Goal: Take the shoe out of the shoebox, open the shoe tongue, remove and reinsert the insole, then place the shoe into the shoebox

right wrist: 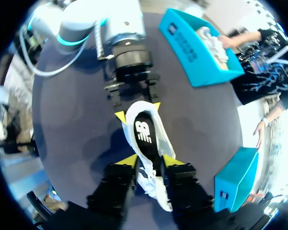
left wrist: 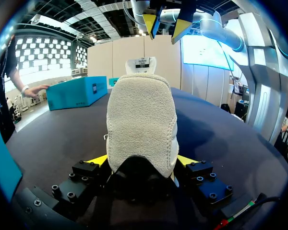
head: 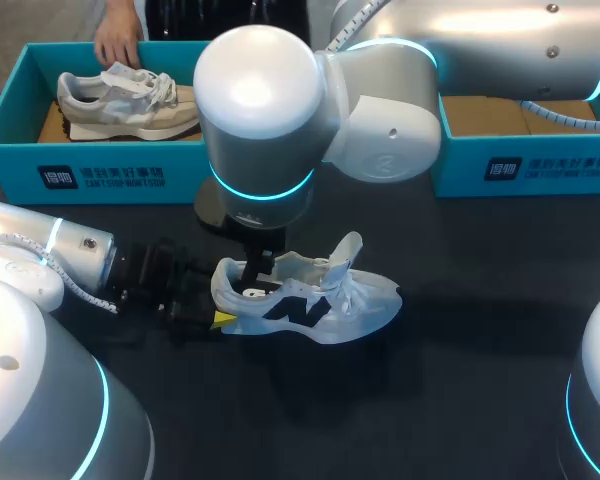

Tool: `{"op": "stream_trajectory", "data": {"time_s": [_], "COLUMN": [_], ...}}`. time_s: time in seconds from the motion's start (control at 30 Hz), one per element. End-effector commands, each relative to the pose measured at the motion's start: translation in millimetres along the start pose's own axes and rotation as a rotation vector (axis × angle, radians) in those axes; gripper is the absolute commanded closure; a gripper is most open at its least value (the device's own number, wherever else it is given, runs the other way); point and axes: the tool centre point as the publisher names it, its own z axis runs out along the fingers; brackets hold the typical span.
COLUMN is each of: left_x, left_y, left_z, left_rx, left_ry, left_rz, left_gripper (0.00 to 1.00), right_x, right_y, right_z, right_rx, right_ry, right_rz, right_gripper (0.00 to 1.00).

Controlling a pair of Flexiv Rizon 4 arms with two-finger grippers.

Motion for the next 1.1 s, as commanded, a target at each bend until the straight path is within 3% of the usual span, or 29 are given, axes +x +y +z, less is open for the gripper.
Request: {"op": "stream_trajectory", "data": {"time_s": [0.03, 0.27, 1.1], "left_x": [2.5, 2.5, 2.5], "left_y": [3, 3, 3], "left_z": [3, 3, 3], "left_rx": [0.0, 0.0, 0.0], "left_ry": [-0.002, -0.002, -0.002], "left_rz": [0.001, 0.001, 0.001], "left_gripper": [1.0, 1.0, 1.0], "right_x": [-4.8, -8.1, -8.1], "right_y": [1.2, -4.7, -4.7], "right_z": [17, 35, 35], "right_rx": [-0.002, -0.008, -0.008], "right_ry": [0.032, 0.073, 0.073], "right_rz": [-0.015, -0.023, -0.023], "right_gripper": [1.0, 1.0, 1.0]}}
